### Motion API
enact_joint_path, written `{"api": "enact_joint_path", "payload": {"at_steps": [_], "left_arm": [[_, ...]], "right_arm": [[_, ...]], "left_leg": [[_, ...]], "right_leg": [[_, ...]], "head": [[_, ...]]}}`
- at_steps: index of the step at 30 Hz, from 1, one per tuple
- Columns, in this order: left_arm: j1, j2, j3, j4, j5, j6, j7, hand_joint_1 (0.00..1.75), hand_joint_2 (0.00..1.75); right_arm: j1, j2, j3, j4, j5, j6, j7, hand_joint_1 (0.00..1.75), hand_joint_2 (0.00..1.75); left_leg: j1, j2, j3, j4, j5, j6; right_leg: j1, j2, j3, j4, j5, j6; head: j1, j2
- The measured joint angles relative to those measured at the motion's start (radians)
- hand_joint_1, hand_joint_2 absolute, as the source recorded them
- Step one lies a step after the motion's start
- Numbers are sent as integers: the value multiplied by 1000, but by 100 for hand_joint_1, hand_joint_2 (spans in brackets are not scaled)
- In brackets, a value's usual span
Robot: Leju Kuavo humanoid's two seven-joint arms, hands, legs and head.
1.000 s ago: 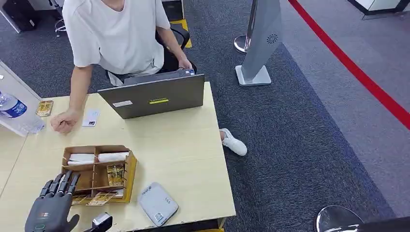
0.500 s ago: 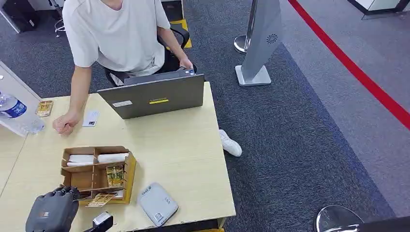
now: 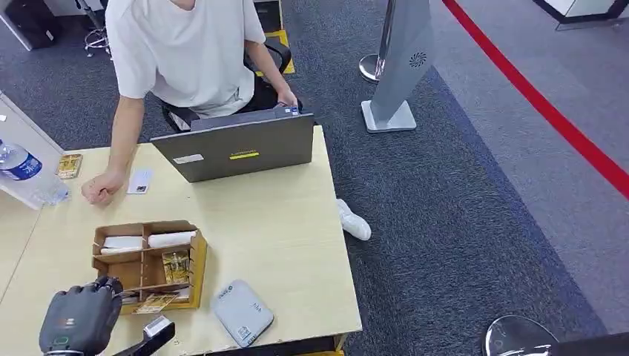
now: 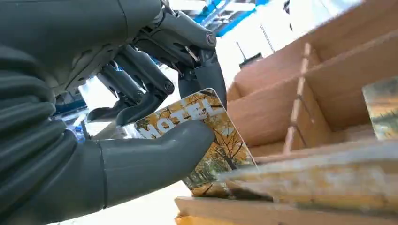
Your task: Pass the card to the sensor for recognition and then transmit it.
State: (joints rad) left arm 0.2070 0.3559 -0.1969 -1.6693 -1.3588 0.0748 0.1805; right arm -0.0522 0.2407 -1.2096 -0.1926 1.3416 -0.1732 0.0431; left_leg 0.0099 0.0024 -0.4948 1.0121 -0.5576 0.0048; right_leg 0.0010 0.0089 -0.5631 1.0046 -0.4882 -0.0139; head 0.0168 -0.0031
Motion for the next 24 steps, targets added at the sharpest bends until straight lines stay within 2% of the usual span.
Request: {"api": "enact_joint_path", "payload": {"at_steps": [4, 10, 14, 21, 24], "left_arm": [[-91, 6, 46, 0, -9, -27, -20, 175, 175], [-236, 41, 112, -1, -5, -70, -37, 175, 175], [-287, 59, 117, -1, -6, -75, -39, 175, 175], [-414, 101, 127, 2, -15, -120, -39, 175, 175], [-434, 111, 128, 9, -15, -125, -39, 175, 175]], "right_arm": [[0, 0, 0, 0, 21, 5, -5, 0, 0], [0, 0, 2, -1, 32, 14, -9, 0, 0], [0, 0, 5, -1, 43, 16, -9, 0, 0], [-1, -1, 14, -1, 53, 18, -7, 0, 0], [-3, -1, 16, 0, 55, 18, -6, 0, 0]], "left_leg": [[0, -2, 0, 0, 1, -1], [0, -2, 0, 0, 2, -2], [1, -2, 0, 0, 2, -1], [0, -2, 0, 0, 2, -1], [0, -1, 0, 0, 2, -1]], "right_leg": [[0, -2, 0, 0, 0, 0], [0, -1, 1, 1, 1, -1], [1, -2, 0, 1, 1, -1], [1, -1, 0, 1, 1, -1], [0, 1, 0, 1, 1, -1]], "head": [[0, 0], [0, 0], [0, 0], [0, 0], [0, 0]]}}
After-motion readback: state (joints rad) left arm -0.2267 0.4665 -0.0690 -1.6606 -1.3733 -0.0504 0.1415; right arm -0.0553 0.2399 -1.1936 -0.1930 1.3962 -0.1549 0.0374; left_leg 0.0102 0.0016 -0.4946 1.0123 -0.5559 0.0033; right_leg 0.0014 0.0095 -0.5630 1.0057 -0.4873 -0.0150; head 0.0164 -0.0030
